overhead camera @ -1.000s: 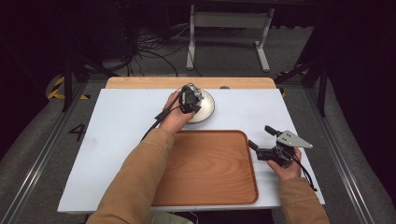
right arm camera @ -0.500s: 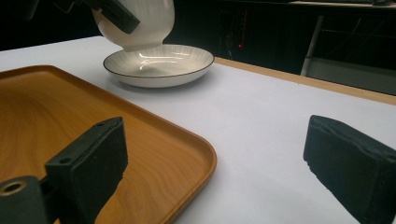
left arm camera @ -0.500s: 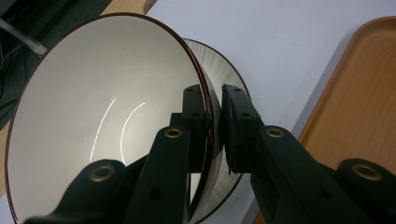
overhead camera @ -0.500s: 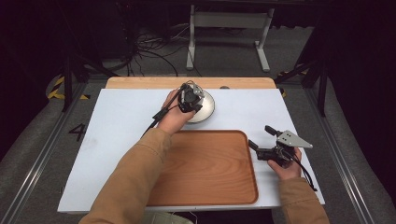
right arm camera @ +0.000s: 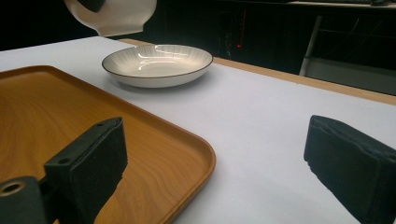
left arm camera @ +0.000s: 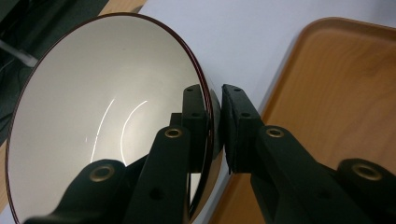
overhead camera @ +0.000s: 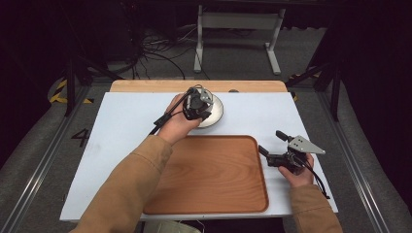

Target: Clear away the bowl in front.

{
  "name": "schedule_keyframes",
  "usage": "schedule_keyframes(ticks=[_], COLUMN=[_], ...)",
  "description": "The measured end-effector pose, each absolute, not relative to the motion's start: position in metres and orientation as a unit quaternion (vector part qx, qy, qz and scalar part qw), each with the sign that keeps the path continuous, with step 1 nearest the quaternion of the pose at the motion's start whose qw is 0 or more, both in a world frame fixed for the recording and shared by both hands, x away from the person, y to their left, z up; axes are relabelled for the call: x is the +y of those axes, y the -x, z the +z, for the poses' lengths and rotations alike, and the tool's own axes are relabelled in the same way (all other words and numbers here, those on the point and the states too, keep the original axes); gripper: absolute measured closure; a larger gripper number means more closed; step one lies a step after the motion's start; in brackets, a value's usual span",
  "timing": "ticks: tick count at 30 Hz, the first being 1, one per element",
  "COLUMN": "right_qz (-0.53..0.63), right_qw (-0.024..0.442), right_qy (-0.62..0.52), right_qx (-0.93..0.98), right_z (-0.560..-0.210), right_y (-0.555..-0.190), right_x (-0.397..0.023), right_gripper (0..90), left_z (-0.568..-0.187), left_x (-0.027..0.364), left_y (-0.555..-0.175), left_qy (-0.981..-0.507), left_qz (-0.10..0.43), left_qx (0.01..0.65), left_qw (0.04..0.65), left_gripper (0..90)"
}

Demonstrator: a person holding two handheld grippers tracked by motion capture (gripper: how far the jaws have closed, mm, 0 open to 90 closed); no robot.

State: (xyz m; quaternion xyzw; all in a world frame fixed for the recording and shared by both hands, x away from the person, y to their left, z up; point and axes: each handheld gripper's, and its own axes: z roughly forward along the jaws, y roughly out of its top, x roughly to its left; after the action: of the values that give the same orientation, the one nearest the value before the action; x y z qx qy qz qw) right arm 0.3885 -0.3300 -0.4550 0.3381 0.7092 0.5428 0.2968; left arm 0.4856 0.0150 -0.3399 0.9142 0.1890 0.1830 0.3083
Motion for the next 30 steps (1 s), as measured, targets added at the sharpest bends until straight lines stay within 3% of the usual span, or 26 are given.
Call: schedule_keyframes(ticks=[30], right_qz=[0.542], right_qw=[0.299], right_qy=[-0.340], right_qx=[0.708], right_z=[-0.455], right_y=[-0.388], right_x=[-0.330], right_gripper=[6.1], left_z=[-0.306], left_x=[0.010], left_y=[-0.405], left_qy=[-0.948], left_qz=[0.146], left_qx=[0.077], left_qw=[0.270], left_gripper=[80.7])
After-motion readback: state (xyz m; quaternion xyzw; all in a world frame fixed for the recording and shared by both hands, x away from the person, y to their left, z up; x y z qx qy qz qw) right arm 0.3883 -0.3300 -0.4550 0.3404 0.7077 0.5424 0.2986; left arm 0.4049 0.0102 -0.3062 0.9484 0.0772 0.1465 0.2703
